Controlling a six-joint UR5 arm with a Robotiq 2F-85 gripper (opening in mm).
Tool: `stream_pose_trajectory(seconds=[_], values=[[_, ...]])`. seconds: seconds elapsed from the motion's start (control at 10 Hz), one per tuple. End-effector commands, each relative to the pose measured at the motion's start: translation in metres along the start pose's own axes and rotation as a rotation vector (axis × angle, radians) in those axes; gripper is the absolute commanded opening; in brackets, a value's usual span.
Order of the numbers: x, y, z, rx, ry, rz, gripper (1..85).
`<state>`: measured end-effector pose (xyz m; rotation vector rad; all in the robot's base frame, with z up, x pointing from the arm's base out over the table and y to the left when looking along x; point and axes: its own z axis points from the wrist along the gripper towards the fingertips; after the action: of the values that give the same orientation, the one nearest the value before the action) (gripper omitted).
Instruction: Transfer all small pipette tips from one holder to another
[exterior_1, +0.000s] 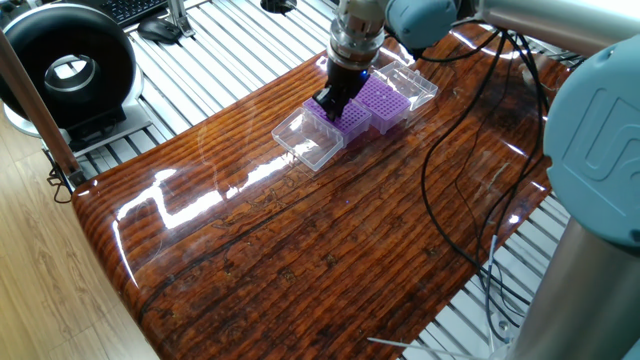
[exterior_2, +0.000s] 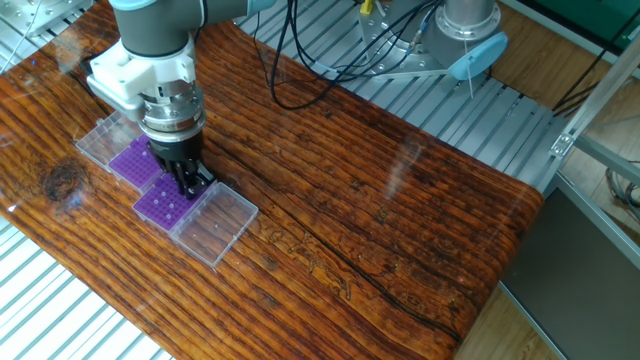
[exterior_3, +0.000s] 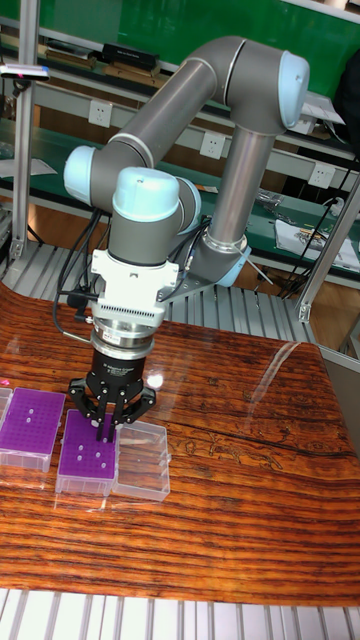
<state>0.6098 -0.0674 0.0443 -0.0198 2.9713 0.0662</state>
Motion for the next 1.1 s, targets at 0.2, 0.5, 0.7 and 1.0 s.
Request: stream_pose_trajectory(seconds=[0.2, 0.5, 0.7, 1.0], values=[[-0.0051, 0.0060, 0.0004, -0.025, -0.010, -0.007, 20.0], [-0.0037, 0.0056, -0.0010, -0.016, -0.007, -0.002, 20.0], [-0.0026, 0.0042, -0.0004, -0.007, -0.007, 0.001, 20.0], [-0.0029, 0.0038, 0.0001, -0.005, -0.007, 0.002, 19.7]])
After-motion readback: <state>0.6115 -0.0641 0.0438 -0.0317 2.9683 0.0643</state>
